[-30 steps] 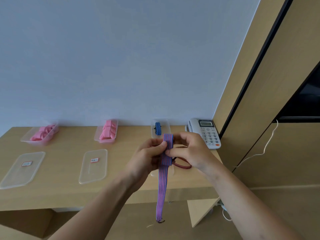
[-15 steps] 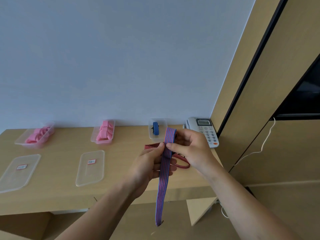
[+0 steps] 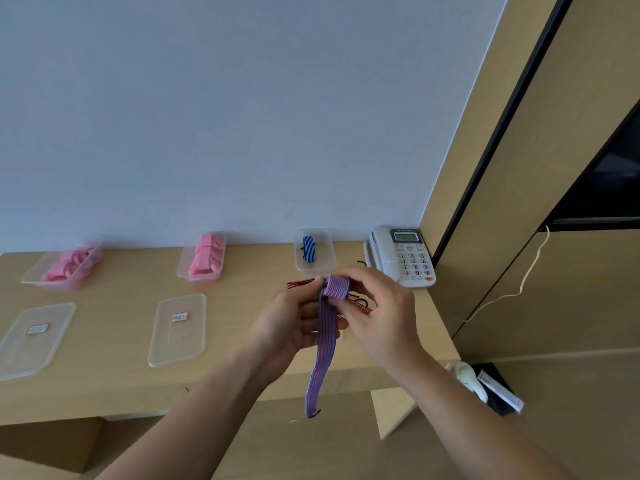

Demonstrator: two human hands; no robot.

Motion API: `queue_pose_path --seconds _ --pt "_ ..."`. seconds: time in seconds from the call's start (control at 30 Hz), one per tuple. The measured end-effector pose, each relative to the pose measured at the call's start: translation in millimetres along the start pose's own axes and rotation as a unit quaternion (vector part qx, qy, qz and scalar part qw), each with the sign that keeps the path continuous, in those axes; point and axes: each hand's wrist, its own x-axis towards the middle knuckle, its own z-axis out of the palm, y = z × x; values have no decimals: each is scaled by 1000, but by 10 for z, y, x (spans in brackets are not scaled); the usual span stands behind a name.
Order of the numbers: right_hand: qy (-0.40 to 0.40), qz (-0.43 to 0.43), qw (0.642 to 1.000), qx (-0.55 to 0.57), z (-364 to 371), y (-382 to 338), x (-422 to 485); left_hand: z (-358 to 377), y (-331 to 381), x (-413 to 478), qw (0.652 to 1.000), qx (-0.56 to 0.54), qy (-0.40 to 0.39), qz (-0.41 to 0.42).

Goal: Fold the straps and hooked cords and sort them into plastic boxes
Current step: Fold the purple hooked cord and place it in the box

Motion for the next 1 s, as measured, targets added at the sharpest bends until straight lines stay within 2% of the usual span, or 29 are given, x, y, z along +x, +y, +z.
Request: queue_pose_path --seconds 0.1,0.17,0.4,0.53,0.6,0.67,0.77,0.87,1.0 --pt "12 -105 990 -90 29 49 -72 -32 37 -6 999 -38 -11 1" --pt "20 -139 982 -124 53 90 -111 -54 43 -1 998 -56 -10 2" --pt "-53 -150 981 -111 92 89 -215 -140 74 6 997 -72 -7 27" --pt "-43 -142 984 -99 75 38 -228 -159 63 -4 997 -42 -21 66" --pt "-23 -116 990 -82 61 7 -188 -156 34 -13 996 -24 -31 80" --pt "-16 -44 997 -60 56 -30 -123 -148 3 -16 995 -10 -40 95" --pt "-77 97 992 -11 46 -62 -49 -141 -24 -10 992 7 -57 115" --pt "-147 136 979 27 14 -58 -22 -146 -35 -22 991 26 -64 118" --pt "-176 161 971 30 10 -45 -1 -160 -63 -10 992 32 -50 107"
